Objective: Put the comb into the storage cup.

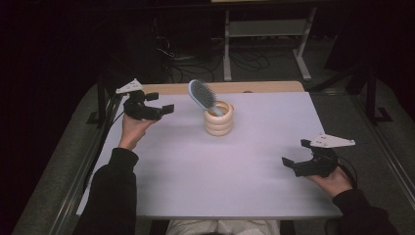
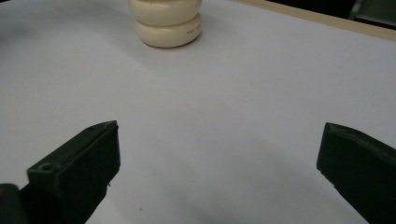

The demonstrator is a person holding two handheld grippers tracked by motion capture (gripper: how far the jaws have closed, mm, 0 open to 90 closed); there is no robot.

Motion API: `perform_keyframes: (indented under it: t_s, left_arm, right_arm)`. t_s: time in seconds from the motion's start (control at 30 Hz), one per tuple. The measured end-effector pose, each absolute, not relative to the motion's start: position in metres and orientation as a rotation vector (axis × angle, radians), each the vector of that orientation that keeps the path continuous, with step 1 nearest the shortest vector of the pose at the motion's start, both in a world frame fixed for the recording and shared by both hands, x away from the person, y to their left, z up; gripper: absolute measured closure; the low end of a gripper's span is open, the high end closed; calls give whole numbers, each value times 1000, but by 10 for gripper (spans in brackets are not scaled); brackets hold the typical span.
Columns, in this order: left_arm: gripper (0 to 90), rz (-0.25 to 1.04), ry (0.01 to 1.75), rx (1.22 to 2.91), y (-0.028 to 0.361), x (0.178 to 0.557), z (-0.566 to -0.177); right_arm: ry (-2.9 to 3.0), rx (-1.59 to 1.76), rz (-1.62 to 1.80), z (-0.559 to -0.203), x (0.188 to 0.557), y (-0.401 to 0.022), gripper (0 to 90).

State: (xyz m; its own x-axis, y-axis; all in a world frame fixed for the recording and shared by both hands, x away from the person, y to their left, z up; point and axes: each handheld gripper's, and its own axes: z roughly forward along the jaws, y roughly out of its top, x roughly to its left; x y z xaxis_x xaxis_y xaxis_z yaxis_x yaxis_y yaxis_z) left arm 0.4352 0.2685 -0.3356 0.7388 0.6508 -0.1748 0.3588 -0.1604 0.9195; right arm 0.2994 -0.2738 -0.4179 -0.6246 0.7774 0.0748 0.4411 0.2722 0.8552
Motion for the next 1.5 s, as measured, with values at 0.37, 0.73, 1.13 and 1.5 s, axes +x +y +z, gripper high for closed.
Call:
perform_keyframes:
  t_s: [0.37, 0.73, 1.13, 1.5]
  left_arm:
    - [0, 322, 802, 1724, 290, 412, -335]
    - [0, 331, 811, 1702, 307, 399, -340]
    - [0, 374, 864, 1682, 335, 384, -349]
    - [0, 407, 897, 1643, 357, 369, -365]
  right_arm:
    - [2188, 1114, 1282, -418, 300, -274, 0]
    - [2195, 1114, 1266, -419, 300, -273, 0]
    - [2196, 1114, 1257, -420, 300, -273, 0]
    - [2202, 1116, 1245, -420, 301, -272, 0]
